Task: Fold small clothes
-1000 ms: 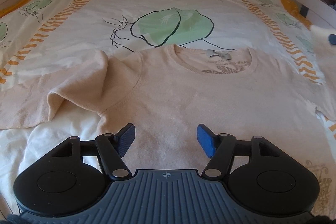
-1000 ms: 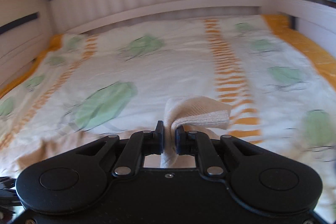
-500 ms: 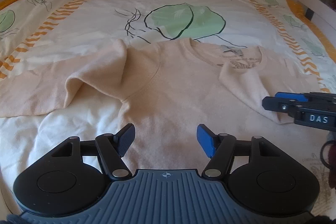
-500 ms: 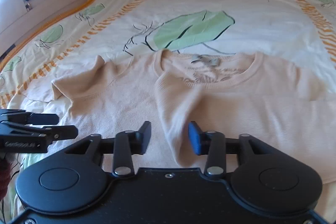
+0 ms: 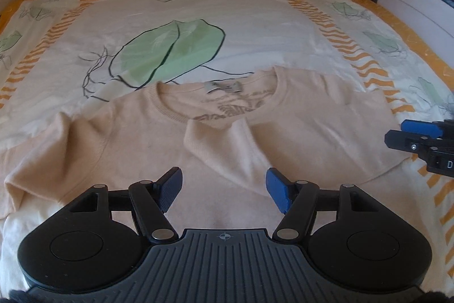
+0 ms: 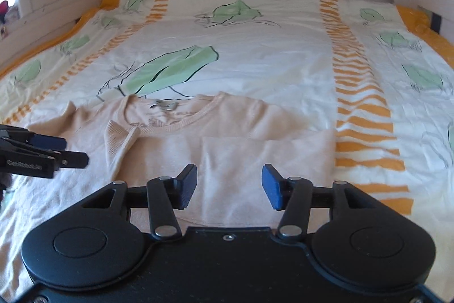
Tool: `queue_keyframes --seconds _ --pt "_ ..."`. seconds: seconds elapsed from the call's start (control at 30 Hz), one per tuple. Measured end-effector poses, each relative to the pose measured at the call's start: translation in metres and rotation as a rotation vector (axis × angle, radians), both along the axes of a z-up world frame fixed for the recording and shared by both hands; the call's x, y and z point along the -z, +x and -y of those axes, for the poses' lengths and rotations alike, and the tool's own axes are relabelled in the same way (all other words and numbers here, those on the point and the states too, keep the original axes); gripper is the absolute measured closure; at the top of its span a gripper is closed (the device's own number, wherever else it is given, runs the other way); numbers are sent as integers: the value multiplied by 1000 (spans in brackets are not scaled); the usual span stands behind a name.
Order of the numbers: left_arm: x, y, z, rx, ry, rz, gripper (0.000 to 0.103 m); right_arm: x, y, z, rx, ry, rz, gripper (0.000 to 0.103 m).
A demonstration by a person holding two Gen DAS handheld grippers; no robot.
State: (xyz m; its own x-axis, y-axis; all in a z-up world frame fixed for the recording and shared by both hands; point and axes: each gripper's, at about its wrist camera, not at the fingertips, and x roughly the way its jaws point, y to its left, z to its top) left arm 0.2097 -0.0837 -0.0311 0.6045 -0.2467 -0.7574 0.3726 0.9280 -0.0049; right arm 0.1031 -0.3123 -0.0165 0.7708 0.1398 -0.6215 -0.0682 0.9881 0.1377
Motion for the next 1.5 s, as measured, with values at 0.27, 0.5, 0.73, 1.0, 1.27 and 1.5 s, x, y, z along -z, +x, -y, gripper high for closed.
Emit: queue_keyframes --seconds 0.27,0.5,0.73,1.0,1.27,1.5 --pt "24 26 40 -80 47 -56 39 -11 0 15 58 56 17 44" --pt "28 30 16 -168 -21 -47 96 -13 -1 17 67 42 -9 44" --pt "-36 17 -26 -205 -111 205 98 -5 1 20 87 43 -56 44" --pt "17 40 -93 -359 -132 14 98 7 6 28 116 97 -124 44" --pt "40 23 -114 -350 -151 20 93 13 9 30 134 85 -153 41" --pt "38 13 -123 -377 -79 21 64 15 9 29 135 76 -166 37"
